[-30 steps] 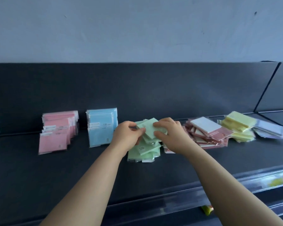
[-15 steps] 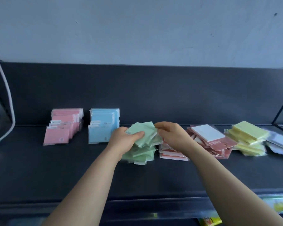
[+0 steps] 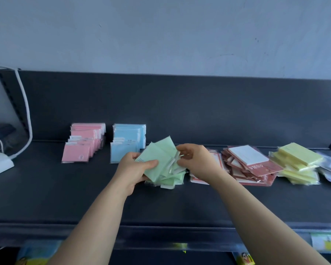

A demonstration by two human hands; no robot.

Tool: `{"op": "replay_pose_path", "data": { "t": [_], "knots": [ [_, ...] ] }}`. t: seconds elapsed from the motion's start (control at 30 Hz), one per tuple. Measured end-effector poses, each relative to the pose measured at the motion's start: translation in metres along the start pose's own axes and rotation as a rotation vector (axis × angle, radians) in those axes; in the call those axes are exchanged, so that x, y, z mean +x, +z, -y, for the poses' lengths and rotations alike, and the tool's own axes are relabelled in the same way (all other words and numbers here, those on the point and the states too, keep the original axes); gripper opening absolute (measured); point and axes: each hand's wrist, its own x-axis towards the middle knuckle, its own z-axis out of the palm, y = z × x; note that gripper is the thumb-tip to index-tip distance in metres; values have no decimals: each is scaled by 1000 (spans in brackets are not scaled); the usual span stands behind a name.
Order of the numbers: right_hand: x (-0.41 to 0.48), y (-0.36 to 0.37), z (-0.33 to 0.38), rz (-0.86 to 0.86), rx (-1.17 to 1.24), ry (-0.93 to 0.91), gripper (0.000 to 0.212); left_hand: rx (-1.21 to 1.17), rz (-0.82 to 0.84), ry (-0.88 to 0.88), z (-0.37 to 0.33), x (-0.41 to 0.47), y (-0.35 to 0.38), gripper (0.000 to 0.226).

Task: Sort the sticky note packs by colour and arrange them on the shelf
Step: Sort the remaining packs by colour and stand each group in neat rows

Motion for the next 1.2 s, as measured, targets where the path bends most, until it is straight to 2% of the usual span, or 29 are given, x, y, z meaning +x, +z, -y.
{"op": "replay_pose_path", "data": {
  "t": [0.17, 0.3, 0.43, 0.57, 0.67, 0.73, 0.87, 1.07, 1.2],
  "knots": [
    [-9, 16, 6, 15, -49, 12, 49, 85, 43, 8, 5, -8, -26, 34],
    [-24, 37, 17, 28, -150, -7, 51, 260, 144, 14, 9, -9, -52, 25],
    [-30, 49, 20, 54, -120, 61, 53, 331, 172, 14, 9, -11, -75, 29],
    [-31, 48, 24, 10, -131, 110, 43, 417, 174, 19, 7, -11, -94, 34],
    [-33, 44, 24, -109, -118, 98, 34, 470, 124, 54, 7, -10, -106, 32],
    [-35, 41, 25, -187, -126, 93, 33, 532, 62, 92, 11, -10, -111, 37],
    [-39, 46, 29, -193, -167, 97, 31, 681, -1, 139, 20, -6, -117, 58],
    [-45, 65, 36, -76, -239, 231, 61, 825, 5, 228, 20, -12, -103, 72],
    [-42, 65, 35, -148, -121, 239, 44, 821, 1, 215, 19, -12, -103, 76]
  ]
}}
